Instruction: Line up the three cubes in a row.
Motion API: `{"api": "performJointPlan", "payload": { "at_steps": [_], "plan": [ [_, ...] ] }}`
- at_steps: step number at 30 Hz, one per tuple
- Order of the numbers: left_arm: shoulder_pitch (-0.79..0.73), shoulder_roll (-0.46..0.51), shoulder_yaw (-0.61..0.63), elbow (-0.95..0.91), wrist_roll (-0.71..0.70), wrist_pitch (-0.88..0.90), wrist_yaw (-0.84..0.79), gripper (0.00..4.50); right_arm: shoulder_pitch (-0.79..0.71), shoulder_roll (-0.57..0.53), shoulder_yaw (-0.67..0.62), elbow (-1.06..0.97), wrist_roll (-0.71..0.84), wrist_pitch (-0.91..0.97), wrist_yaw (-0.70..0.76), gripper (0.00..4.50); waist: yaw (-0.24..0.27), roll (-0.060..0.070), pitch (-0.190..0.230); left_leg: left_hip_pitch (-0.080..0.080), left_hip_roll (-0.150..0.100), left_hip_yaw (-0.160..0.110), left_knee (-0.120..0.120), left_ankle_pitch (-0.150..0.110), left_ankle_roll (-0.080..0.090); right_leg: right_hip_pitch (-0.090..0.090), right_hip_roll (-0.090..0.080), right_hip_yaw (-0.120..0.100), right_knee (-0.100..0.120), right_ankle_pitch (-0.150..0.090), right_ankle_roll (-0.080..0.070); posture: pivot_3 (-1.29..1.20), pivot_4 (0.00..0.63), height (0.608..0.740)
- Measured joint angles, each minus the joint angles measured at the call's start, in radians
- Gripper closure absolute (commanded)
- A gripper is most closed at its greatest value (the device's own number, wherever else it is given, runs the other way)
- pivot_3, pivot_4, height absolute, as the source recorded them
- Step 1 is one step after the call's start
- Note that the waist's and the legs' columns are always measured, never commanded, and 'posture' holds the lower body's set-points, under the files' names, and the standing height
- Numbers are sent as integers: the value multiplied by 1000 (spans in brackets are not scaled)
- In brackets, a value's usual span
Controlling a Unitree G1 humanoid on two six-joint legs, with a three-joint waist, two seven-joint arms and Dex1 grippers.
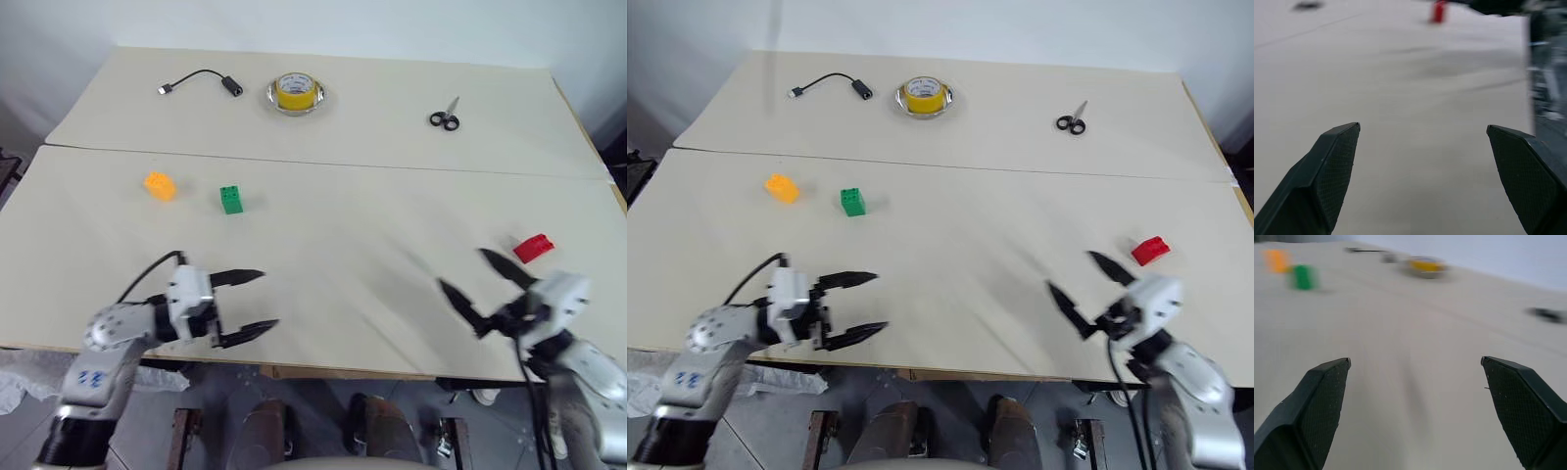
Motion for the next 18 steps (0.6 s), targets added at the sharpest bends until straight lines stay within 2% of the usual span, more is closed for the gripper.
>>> {"api": "performJointPlan", "payload": {
  "at_steps": [5,8,10,18],
  "plan": [
    [-122,-74,-137,78,48,8,-47,122,61,60,-210,143,23,-20,-117,0,-7,1,0,2,0,4,-1,0,0,0,1,4,1,0,0,0,150,740],
    [-167,-143,-147,105,34,43,-19,122,30,58,-242,248,42,-11,-126,0,-18,1,0,5,2,6,-1,0,0,0,2,7,2,0,0,0,150,740],
    [-183,-152,-150,106,31,50,-19,122,-15,33,-239,283,42,3,-122,0,-30,2,0,9,2,11,-2,0,0,0,2,12,4,0,0,0,150,740],
    [-191,-151,-150,122,49,-9,-30,122,-246,-304,-131,424,26,252,-18,0,-26,4,0,13,2,16,-2,-1,1,0,1,19,7,0,0,0,150,740]
  ]
}}
